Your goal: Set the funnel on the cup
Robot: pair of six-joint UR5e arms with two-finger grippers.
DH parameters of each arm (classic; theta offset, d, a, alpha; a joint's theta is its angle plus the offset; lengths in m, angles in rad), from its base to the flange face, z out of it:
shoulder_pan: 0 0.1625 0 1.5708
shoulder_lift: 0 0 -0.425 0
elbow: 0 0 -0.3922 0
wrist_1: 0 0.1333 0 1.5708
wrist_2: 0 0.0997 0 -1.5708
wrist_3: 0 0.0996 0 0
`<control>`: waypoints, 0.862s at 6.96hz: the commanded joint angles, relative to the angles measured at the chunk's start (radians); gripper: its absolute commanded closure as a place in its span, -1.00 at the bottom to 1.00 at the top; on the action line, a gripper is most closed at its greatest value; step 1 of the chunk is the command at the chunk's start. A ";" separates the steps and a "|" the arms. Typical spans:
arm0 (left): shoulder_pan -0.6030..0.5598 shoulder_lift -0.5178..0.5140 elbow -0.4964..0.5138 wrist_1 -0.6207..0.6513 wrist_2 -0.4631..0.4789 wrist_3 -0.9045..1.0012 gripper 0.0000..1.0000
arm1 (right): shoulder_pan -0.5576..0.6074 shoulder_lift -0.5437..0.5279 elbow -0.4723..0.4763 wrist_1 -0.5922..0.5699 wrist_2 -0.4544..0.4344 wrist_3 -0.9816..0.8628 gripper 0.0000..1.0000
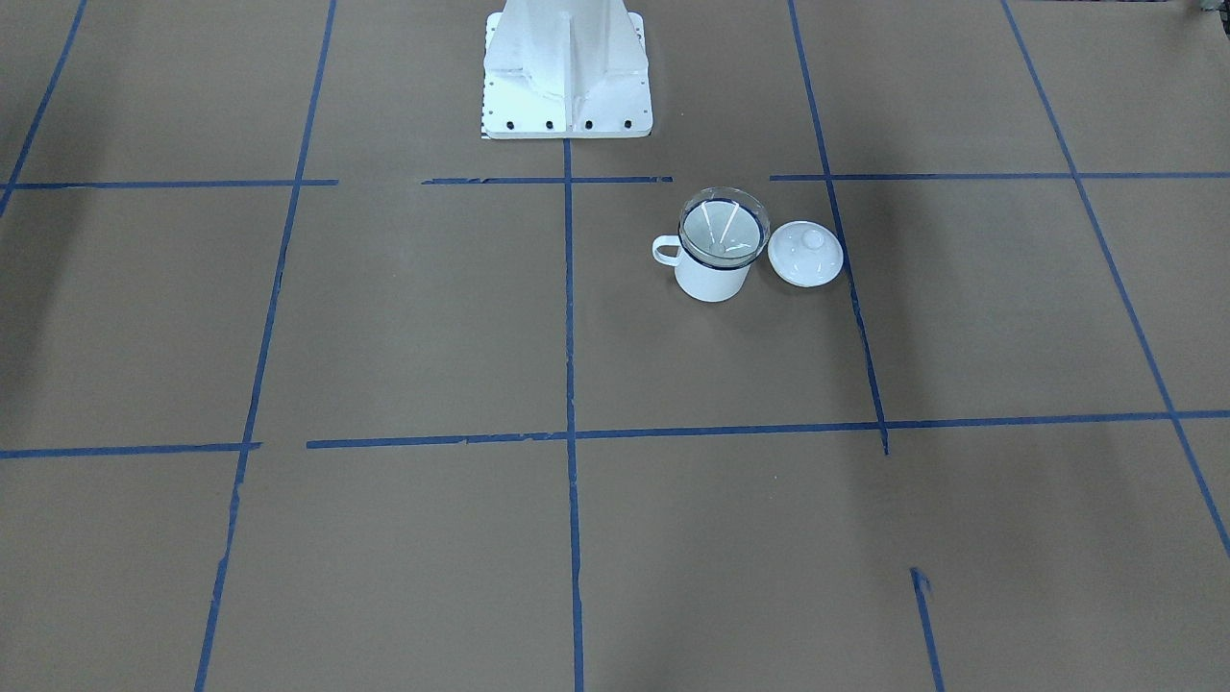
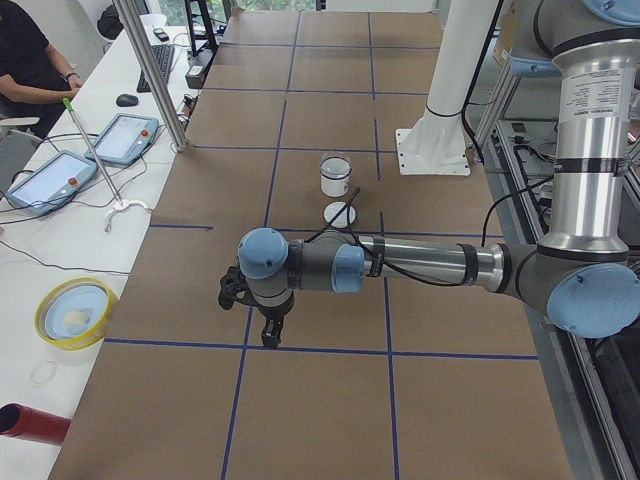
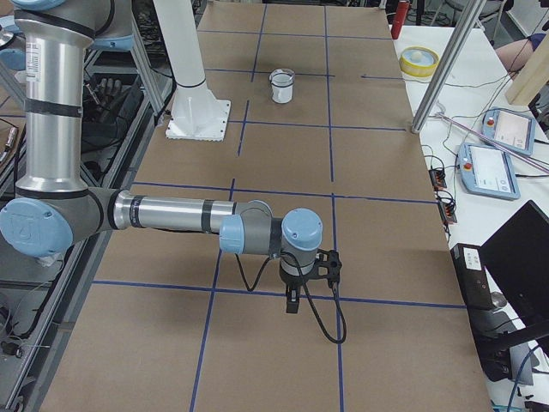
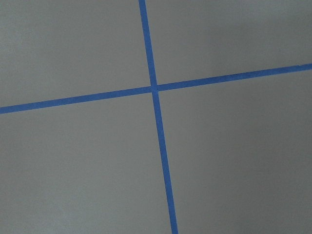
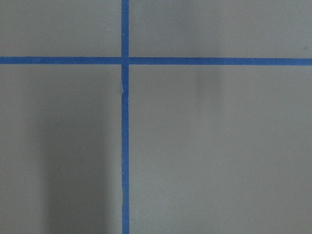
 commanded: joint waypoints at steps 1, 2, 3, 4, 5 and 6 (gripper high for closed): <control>-0.026 0.002 0.022 0.002 -0.006 -0.003 -1.00 | 0.000 0.000 0.000 0.000 0.000 0.000 -1.00; -0.029 0.001 0.024 0.013 -0.006 -0.003 -1.00 | 0.000 0.000 0.000 0.000 0.000 0.000 -1.00; -0.029 -0.008 0.018 0.043 -0.003 -0.005 -1.00 | 0.000 0.000 0.000 0.000 0.000 0.000 -1.00; -0.031 -0.008 0.013 0.054 -0.001 -0.003 -1.00 | 0.000 0.000 0.000 0.000 0.000 0.000 -1.00; -0.031 -0.008 0.013 0.054 0.001 -0.003 -1.00 | 0.000 0.000 -0.001 0.000 0.000 0.000 -1.00; -0.029 -0.011 0.021 0.053 0.001 -0.002 -1.00 | 0.000 0.000 0.000 0.000 0.000 0.000 -1.00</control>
